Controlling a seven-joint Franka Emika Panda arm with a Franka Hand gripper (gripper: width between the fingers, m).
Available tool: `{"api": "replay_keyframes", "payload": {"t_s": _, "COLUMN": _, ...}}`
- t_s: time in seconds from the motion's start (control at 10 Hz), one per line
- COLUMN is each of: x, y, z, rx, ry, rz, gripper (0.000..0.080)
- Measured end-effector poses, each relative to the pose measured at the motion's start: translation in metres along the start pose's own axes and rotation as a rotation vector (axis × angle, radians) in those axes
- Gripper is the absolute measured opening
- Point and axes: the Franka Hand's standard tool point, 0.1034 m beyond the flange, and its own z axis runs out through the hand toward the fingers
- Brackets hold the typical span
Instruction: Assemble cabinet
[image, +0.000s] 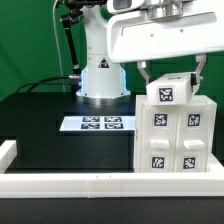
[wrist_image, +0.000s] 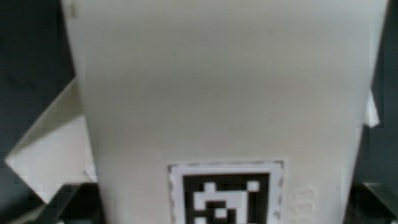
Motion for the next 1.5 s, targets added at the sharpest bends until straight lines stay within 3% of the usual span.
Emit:
{"api": "replay_keyframes", "payload": {"t_s": 0.2, "x": -0.0005, "y": 0.0008, "z": -0.0018, "rx": -0.004, "ry": -0.006, "rz": 0.185, "gripper": 0.0561}}
{"api": "replay_keyframes", "payload": {"t_s": 0.5, "x": 0.0018, "y": 0.0017, "z": -0.0026, "rx": 0.016, "ry": -0.021, "rz": 0.44, "gripper": 0.0561}}
{"api": "replay_keyframes", "payload": {"t_s": 1.1, "x": -0.0003, "y": -0.0004, "z": -0.0027, "rx": 0.027, "ry": -0.061, "rz": 0.948, "gripper": 0.0561}}
{"api": "replay_keyframes", "payload": {"t_s": 1.5, "x": -0.001, "y": -0.0037, "z": -0.003, "rx": 0.037, "ry": -0.072, "rz": 1.089, "gripper": 0.0561}}
